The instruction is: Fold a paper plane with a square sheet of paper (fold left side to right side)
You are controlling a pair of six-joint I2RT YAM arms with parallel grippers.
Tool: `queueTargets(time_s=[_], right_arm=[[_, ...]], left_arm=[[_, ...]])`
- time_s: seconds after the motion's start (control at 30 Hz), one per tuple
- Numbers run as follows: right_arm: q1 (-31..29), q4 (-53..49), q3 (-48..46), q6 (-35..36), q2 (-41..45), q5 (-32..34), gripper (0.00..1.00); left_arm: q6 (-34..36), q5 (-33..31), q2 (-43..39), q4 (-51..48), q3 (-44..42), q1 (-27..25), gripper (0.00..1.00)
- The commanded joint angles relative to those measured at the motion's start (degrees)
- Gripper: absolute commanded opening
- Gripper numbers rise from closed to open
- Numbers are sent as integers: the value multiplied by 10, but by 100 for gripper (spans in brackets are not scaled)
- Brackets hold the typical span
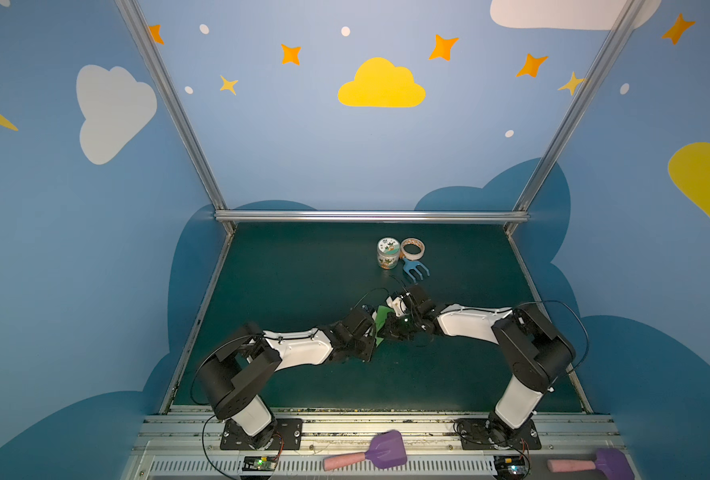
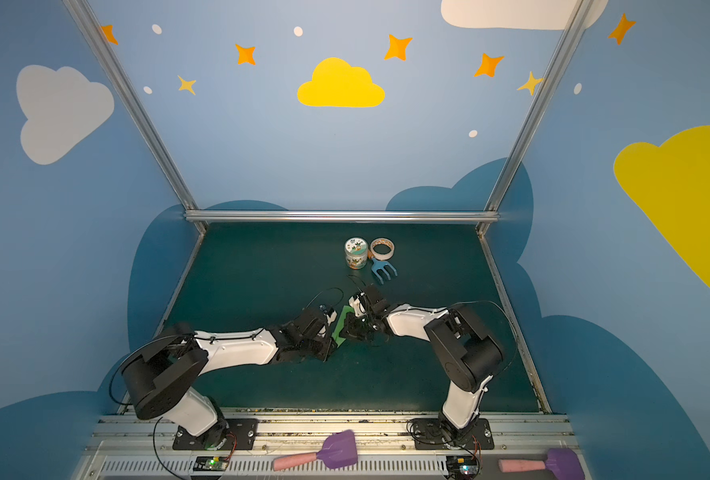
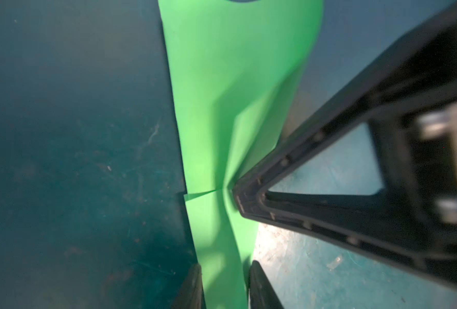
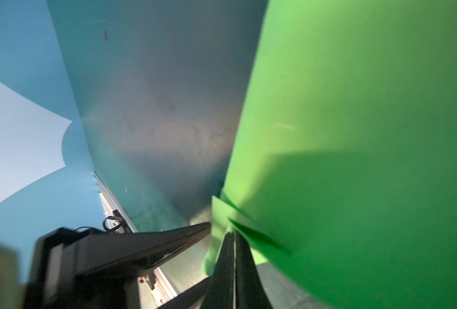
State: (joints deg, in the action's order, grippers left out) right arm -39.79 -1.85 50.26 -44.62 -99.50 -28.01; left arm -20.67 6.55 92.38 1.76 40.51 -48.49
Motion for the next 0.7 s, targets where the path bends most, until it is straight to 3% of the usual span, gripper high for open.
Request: queueTargets(time_s=[0.0, 0.23, 0.67], right_arm=[[3, -20, 21, 5, 37, -4, 9], [5, -40, 8, 16, 67, 6, 14], [-2, -26, -27, 20, 54, 3, 11]], left_arm=[[-9, 1, 26, -36, -27, -2, 30], [-11, -3, 23, -33, -29, -2, 26], [-12, -5, 24, -32, -28, -1, 24]])
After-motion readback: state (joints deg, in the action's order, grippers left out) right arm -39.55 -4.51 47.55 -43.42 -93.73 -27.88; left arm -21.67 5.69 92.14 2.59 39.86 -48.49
